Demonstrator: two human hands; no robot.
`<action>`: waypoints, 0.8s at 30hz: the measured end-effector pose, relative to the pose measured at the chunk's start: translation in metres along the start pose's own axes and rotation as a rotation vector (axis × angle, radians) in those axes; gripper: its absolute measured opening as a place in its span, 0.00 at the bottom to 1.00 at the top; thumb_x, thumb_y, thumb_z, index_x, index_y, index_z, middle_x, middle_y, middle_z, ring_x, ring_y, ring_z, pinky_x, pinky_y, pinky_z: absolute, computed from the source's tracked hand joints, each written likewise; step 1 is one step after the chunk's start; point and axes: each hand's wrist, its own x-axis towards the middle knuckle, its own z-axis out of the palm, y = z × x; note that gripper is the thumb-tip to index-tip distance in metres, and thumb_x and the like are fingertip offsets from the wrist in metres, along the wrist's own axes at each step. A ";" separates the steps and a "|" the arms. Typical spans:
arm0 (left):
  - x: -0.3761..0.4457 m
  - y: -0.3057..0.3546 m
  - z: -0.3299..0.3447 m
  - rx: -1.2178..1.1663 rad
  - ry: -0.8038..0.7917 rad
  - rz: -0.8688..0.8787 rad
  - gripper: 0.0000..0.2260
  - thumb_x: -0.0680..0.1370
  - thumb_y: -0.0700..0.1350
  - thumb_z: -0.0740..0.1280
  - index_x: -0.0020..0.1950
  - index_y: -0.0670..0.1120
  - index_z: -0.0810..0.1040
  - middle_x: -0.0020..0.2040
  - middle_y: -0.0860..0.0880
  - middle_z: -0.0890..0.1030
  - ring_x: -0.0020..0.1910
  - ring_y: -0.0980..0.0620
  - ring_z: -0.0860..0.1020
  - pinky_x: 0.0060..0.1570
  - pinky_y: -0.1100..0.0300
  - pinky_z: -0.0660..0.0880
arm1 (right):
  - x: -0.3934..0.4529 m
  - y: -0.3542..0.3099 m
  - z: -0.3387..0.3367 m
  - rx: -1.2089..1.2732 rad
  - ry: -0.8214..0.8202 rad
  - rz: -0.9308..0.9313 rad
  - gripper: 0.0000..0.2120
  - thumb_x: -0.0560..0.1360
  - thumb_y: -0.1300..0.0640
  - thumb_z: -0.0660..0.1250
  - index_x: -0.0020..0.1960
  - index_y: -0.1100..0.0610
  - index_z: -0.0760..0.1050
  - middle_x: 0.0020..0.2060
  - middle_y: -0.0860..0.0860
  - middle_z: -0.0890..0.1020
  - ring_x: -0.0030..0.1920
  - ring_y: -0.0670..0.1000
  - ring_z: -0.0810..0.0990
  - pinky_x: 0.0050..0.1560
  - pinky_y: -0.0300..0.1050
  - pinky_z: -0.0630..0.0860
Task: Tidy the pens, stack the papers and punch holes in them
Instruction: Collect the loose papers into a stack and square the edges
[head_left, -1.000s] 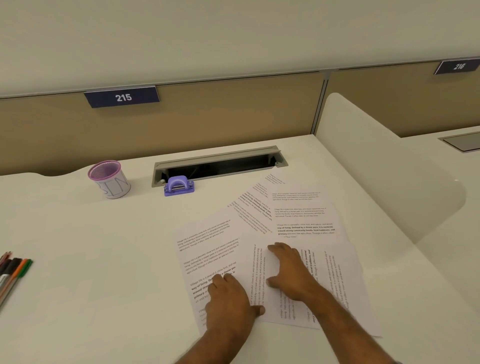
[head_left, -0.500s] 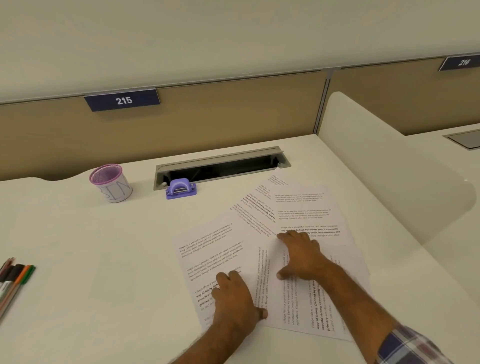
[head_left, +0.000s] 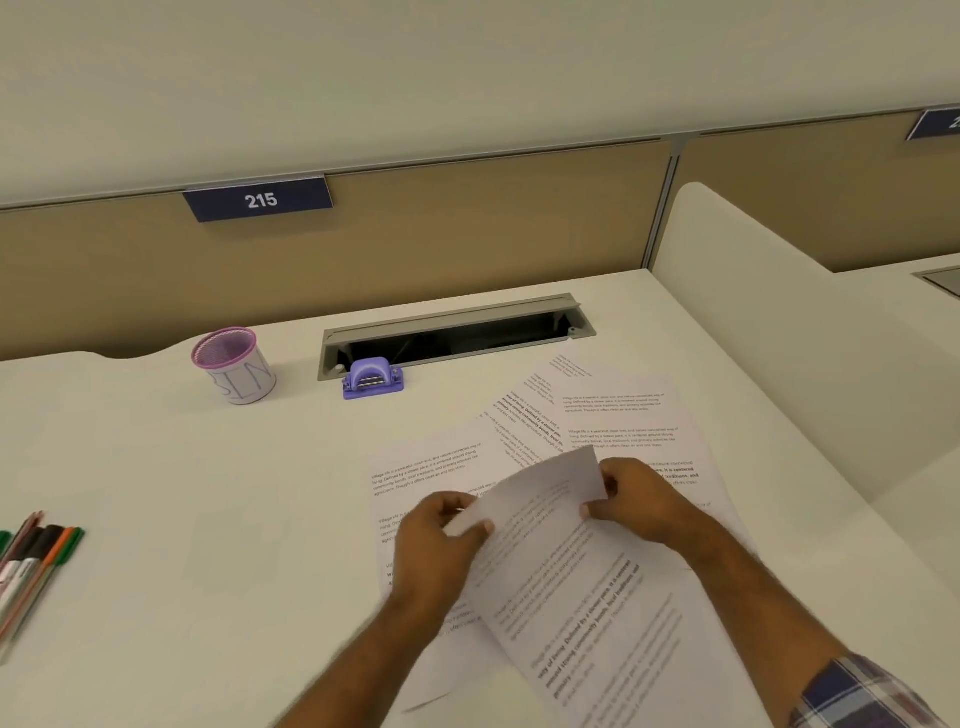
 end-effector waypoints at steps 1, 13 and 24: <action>0.005 0.002 -0.002 -0.077 0.024 -0.028 0.08 0.71 0.41 0.77 0.46 0.51 0.81 0.43 0.52 0.85 0.39 0.55 0.83 0.30 0.68 0.75 | -0.003 -0.001 -0.001 0.085 -0.010 -0.010 0.13 0.70 0.54 0.75 0.47 0.61 0.77 0.44 0.53 0.83 0.45 0.54 0.82 0.50 0.51 0.79; 0.013 -0.015 -0.015 -0.149 0.003 -0.187 0.15 0.72 0.42 0.77 0.57 0.47 0.80 0.52 0.50 0.86 0.48 0.49 0.85 0.46 0.52 0.83 | 0.004 -0.047 0.024 0.838 0.219 0.046 0.05 0.75 0.63 0.70 0.51 0.61 0.78 0.49 0.60 0.84 0.49 0.59 0.84 0.54 0.56 0.81; 0.025 -0.036 -0.037 0.745 0.090 -0.154 0.26 0.71 0.53 0.74 0.66 0.51 0.71 0.65 0.48 0.69 0.66 0.44 0.66 0.61 0.46 0.70 | -0.006 -0.060 0.091 0.061 0.118 -0.036 0.27 0.68 0.58 0.77 0.64 0.60 0.72 0.57 0.55 0.78 0.58 0.55 0.77 0.61 0.50 0.75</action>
